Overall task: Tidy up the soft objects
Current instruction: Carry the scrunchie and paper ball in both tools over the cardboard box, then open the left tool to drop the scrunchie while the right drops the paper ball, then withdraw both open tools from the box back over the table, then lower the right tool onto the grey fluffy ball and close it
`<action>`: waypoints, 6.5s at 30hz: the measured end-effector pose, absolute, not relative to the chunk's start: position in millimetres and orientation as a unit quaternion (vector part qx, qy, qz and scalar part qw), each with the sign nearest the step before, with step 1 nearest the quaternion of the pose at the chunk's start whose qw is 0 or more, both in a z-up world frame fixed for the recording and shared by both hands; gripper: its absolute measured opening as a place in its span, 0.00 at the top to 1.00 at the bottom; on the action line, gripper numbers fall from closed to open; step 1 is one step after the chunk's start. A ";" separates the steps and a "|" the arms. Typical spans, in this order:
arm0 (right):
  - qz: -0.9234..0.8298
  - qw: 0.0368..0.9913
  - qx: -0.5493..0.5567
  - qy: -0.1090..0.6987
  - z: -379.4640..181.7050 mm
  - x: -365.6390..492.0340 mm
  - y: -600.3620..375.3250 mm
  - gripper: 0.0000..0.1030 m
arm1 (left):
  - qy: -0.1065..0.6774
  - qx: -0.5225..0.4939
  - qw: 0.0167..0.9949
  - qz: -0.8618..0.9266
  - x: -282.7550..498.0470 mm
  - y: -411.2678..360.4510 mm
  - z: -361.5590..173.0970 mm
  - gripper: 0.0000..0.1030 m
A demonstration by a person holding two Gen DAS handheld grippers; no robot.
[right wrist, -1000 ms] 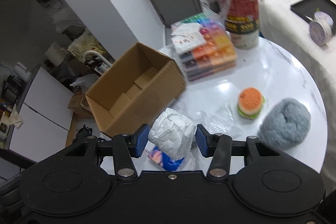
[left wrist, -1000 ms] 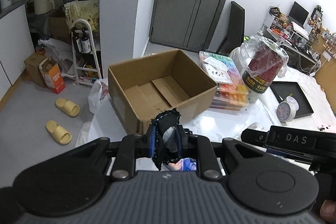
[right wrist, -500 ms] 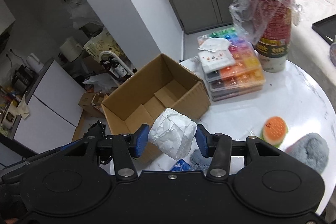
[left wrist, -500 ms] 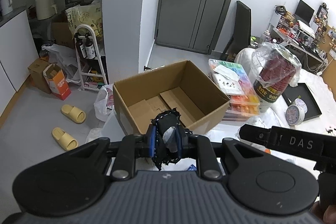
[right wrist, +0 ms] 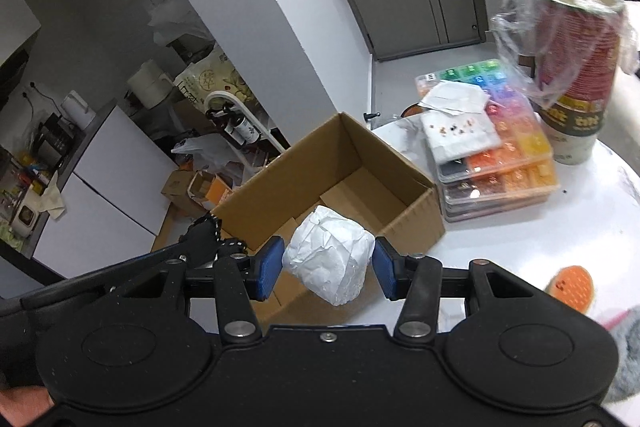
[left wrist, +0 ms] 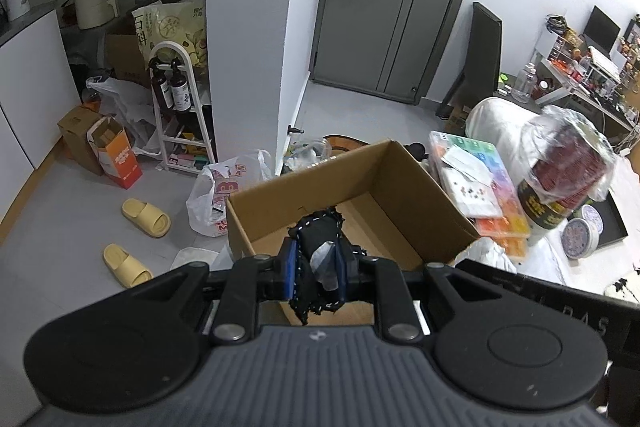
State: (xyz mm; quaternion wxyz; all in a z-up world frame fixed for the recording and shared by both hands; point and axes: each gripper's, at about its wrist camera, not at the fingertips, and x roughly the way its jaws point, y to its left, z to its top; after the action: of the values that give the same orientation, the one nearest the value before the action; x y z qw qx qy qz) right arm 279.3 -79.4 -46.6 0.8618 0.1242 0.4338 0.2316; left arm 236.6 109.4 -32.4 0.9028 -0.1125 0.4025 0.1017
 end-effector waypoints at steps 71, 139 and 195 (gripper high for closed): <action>0.214 0.856 0.127 0.454 -48.9 266.8 -110.9 0.08 | 0.407 -0.152 0.889 0.144 184.0 121.5 -25.1 0.13; 0.160 0.868 0.116 0.455 -45.5 168.3 -275.4 0.00 | 0.409 -0.089 0.907 0.034 113.8 -1.5 -12.7 0.01; 0.091 0.815 0.178 0.544 -137.3 260.1 -330.1 0.35 | 0.496 -0.126 0.858 -0.031 209.4 -104.5 -108.5 0.32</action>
State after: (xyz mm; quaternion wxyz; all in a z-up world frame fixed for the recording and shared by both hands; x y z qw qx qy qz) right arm 260.1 -330.1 -137.3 0.8152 0.1780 0.5436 0.0912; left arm 209.4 -104.5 -108.5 0.8584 -0.1256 0.4964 -0.0307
